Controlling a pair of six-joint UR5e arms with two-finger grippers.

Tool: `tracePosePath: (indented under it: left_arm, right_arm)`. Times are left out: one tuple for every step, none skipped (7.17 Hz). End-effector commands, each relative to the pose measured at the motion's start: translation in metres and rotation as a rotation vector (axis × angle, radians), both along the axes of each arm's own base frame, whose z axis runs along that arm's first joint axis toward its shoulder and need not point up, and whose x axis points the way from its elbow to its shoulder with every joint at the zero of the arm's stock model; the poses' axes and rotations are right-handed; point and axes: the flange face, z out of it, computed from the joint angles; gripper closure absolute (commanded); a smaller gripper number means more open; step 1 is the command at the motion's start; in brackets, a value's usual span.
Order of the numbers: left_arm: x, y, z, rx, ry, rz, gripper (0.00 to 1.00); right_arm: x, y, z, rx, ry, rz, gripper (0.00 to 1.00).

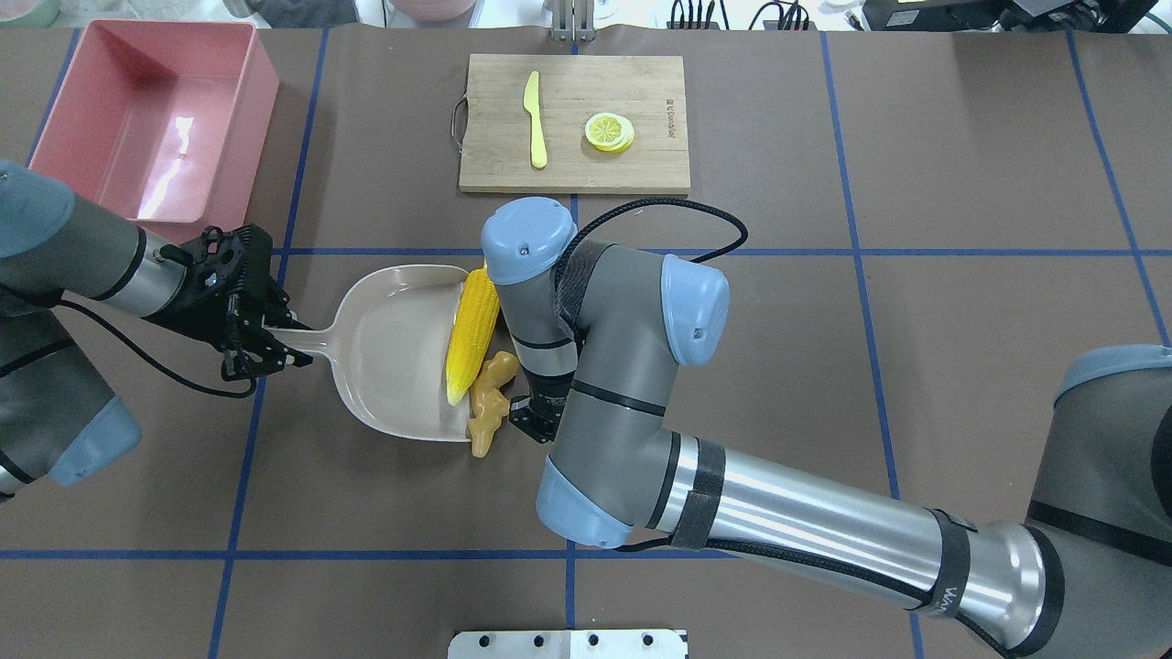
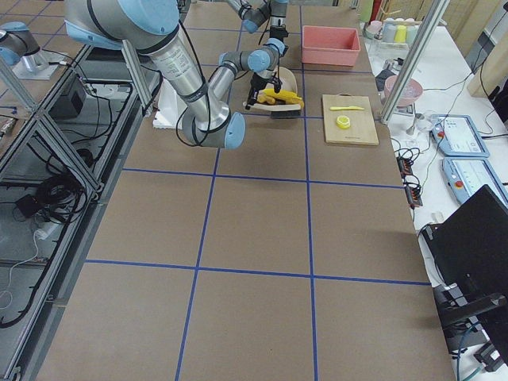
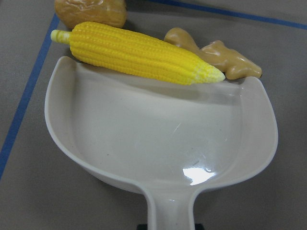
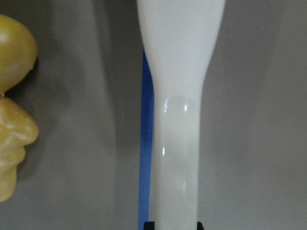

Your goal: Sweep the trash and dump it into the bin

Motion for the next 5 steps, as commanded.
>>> tracePosePath:
  left_arm:
    - [0.004,-0.004,0.0027,-0.005,-0.005,0.0,1.0]
    - [0.0071,-0.0072,0.0018,-0.004,-0.005,0.001,1.0]
    - [0.0104,-0.0105,0.0015,-0.005,-0.006,0.001,1.0]
    - [0.01,-0.0122,-0.0007,-0.003,-0.001,0.001,1.0]
    - [0.0094,-0.0127,-0.0024,-0.002,0.001,0.001,1.0]
  right_arm:
    - [-0.0011,0.0004,-0.0032,0.009,-0.01,-0.009,1.0]
    - [-0.0011,0.0005,-0.0033,0.012,-0.014,-0.016,1.0]
    - [-0.0011,0.0005,-0.0044,0.014,-0.016,-0.018,1.0]
    - [-0.0011,0.0005,-0.0046,0.016,-0.018,-0.019,1.0]
    - [-0.0022,0.0011,-0.009,0.022,-0.027,-0.021,1.0]
